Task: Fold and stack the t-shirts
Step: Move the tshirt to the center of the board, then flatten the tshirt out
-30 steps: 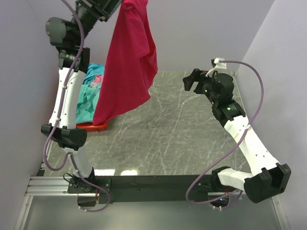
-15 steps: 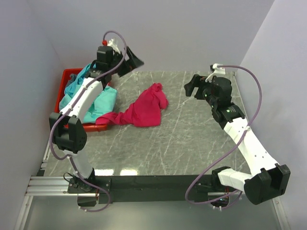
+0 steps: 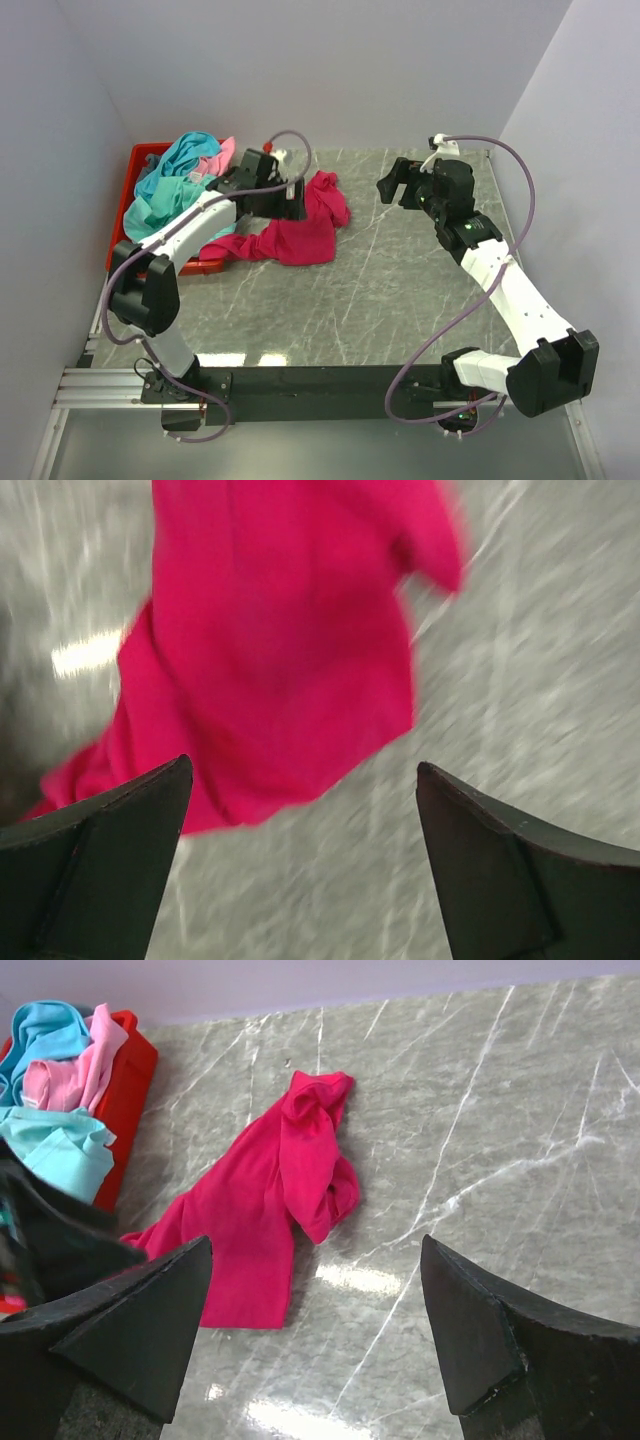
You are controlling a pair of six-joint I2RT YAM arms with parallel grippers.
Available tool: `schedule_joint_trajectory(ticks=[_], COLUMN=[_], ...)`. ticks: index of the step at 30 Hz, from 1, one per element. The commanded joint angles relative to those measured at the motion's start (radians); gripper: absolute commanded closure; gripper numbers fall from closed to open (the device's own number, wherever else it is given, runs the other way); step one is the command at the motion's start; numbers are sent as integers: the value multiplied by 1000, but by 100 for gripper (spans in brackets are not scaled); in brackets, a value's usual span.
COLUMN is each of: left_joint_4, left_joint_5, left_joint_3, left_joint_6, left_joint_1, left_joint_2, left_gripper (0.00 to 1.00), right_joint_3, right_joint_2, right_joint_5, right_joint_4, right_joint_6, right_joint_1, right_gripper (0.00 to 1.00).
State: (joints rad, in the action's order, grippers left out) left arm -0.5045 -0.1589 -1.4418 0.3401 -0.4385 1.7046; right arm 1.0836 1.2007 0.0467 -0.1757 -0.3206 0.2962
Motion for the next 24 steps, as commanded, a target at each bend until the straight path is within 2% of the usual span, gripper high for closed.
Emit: schedule_joint_trajectory(ticks=[1,8,15,18,20,21,24], left_joint_4=[-69,-54,-20,-26,-35,-42,-58], left_joint_5=[61,134,110,128,124,124,58], left_joint_3=[55,136,187,184,166,153,84], left_joint_6=[-62,-82,-72,-58,-52,-43,-41], left_joint_1=[3,-3,-6,-6,-6,-6,-6], left_joint_2=[-19,27,89,107,101,98,84], left_gripper=[1,1,2,26,69,99,100], right_joint_3=[-1,-16,-25,-30,-37,-40,-51], right_joint_2=[-9,-27,-44,-55,-69,-72,-82], right_joint_5=[10,8,1,-8,-14,-18,-22], right_joint_4=[33,36,35,33,31,31,33], right_joint_6=[-8,-12,-12,-11,-12,-14,-17], right_joint_1=[6,6,7,8,6,6,7], right_gripper=[9,10,10,10,10,10,10])
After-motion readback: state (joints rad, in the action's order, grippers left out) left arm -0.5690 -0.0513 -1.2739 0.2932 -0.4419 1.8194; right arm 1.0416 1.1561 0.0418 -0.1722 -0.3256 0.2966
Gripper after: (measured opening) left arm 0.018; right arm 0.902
